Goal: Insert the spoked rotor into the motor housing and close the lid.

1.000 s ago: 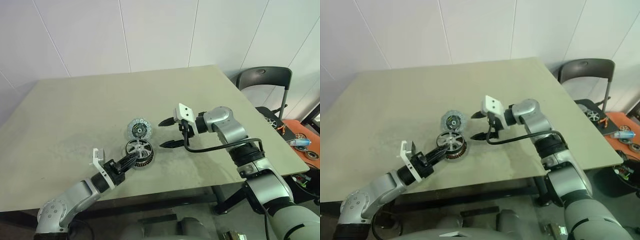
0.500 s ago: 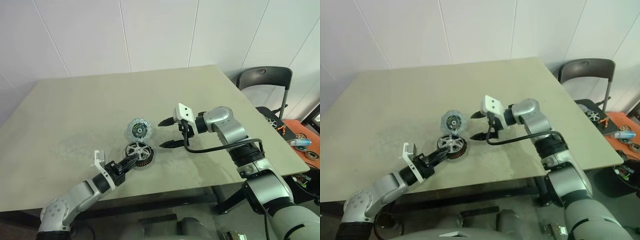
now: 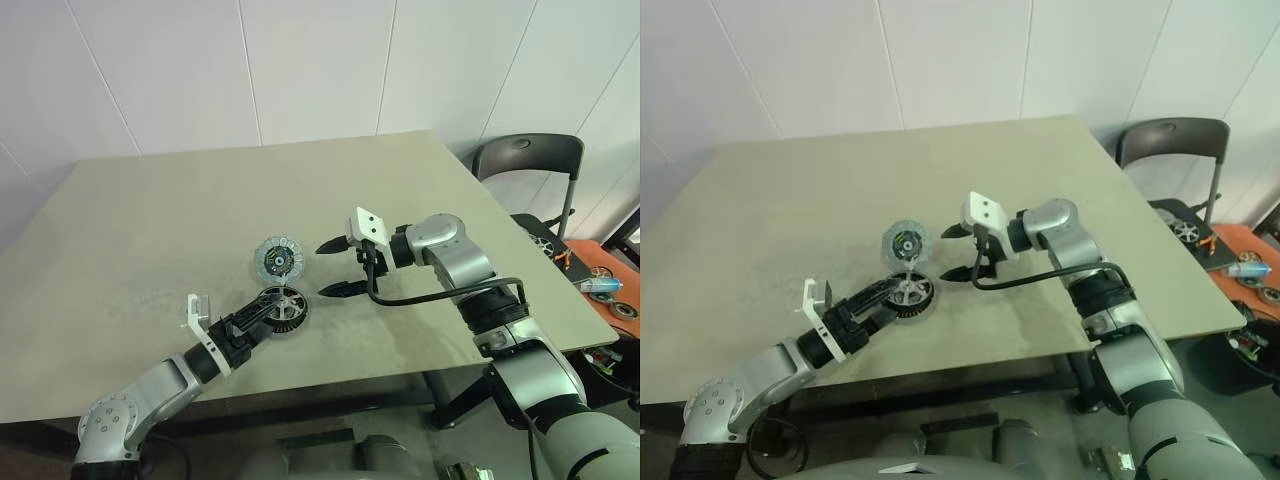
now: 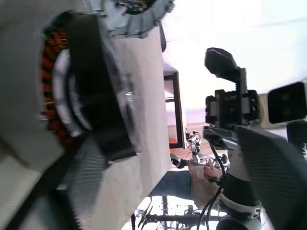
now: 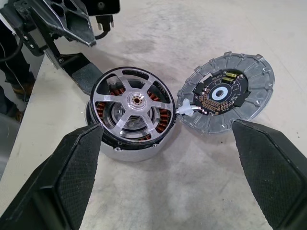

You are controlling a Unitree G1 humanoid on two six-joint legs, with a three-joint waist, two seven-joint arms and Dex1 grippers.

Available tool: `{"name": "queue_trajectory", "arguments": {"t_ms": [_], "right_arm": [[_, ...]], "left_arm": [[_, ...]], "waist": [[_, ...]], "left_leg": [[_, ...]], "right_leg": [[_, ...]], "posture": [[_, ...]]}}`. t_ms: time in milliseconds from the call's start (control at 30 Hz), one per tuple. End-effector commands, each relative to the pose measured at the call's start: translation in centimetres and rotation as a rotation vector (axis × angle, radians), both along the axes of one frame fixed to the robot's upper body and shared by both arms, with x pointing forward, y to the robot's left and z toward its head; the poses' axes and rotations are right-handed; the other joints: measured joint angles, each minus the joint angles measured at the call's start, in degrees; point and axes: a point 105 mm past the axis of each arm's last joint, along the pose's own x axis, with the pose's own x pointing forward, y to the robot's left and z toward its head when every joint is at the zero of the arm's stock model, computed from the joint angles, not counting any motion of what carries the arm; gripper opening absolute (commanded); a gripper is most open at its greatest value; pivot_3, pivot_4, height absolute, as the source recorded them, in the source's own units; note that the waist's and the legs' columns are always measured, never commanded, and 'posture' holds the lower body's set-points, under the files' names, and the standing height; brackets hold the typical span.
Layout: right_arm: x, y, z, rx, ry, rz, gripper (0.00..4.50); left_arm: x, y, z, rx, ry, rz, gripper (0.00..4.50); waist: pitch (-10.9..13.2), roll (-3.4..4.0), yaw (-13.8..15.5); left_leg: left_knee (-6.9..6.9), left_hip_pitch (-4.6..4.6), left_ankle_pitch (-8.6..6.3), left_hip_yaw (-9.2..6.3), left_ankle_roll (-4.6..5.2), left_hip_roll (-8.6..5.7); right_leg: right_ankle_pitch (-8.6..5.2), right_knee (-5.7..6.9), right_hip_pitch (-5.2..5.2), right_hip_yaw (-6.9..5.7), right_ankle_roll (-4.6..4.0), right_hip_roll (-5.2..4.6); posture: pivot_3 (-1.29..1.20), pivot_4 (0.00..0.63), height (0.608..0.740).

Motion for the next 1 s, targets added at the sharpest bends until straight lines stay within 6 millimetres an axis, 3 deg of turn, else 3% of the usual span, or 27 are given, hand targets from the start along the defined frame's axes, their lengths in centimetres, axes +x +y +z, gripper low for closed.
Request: {"name": "queue_trajectory", "arguments": {"t_ms": [33, 400, 567, 667, 867, 1000], "right_arm": [[-0.1, 0.5, 1.5, 0.029, -0.048, 0.027, 4.50], [-0.3, 1.1, 1.3, 0.033, -0.041, 0.046, 4.50], [-0.4, 1.0, 1.3, 0.031, -0.040, 0.044, 4.50], [-0.4, 0.9, 1.3, 0.031, -0.039, 0.042, 4.50], [-0.5, 1.2, 1.1, 0.034, -0.037, 0.048, 4.50], [-0.5, 1.2, 1.1, 0.035, -0.035, 0.050, 4.50]], "left_arm": [[0.1, 0.8, 0.8, 0.061, 0.000, 0.044, 4.49], [1.2, 1.1, 3.3, 0.065, 0.001, 0.129, 4.49], [0.6, 1.4, 3.6, 0.150, 0.000, 0.116, 4.49], [0.2, 1.2, 4.7, 0.163, -0.063, 0.092, 4.49], [-0.1, 2.0, 3.3, 0.256, 0.019, 0.107, 4.49], [-0.1, 2.8, 4.2, 0.264, -0.014, 0.146, 4.49]], "waist": [[0.00, 0.00, -0.03], [0.06, -0.09, 0.21], [0.08, -0.12, 0.11], [0.10, -0.14, 0.13], [0.10, -0.14, 0.13], [0.11, -0.15, 0.15]], "left_leg": [[-0.01, 0.00, 0.00, 0.01, 0.00, 0.00], [-0.02, -0.07, 0.00, 0.02, 0.00, 0.00], [-0.04, -0.08, 0.00, 0.03, 0.00, -0.01], [-0.04, -0.09, 0.00, 0.08, 0.00, -0.01], [-0.04, -0.08, 0.00, 0.10, 0.00, -0.01], [-0.04, -0.09, 0.00, 0.11, 0.00, -0.01]], "right_leg": [[0.00, 0.00, 0.00, 0.01, 0.00, 0.00], [0.01, -0.01, -0.06, 0.03, 0.00, -0.01], [0.01, -0.02, -0.09, 0.03, 0.00, 0.00], [0.01, -0.02, -0.12, 0.07, -0.01, 0.00], [0.00, -0.01, -0.11, 0.08, -0.01, 0.01], [0.00, -0.02, -0.13, 0.09, -0.01, 0.00]], "posture": [[0.00, 0.000, 0.740], [0.00, 0.000, 0.740], [0.00, 0.000, 0.740], [0.00, 0.000, 0.740], [0.00, 0.000, 0.740], [0.00, 0.000, 0.740]]}}
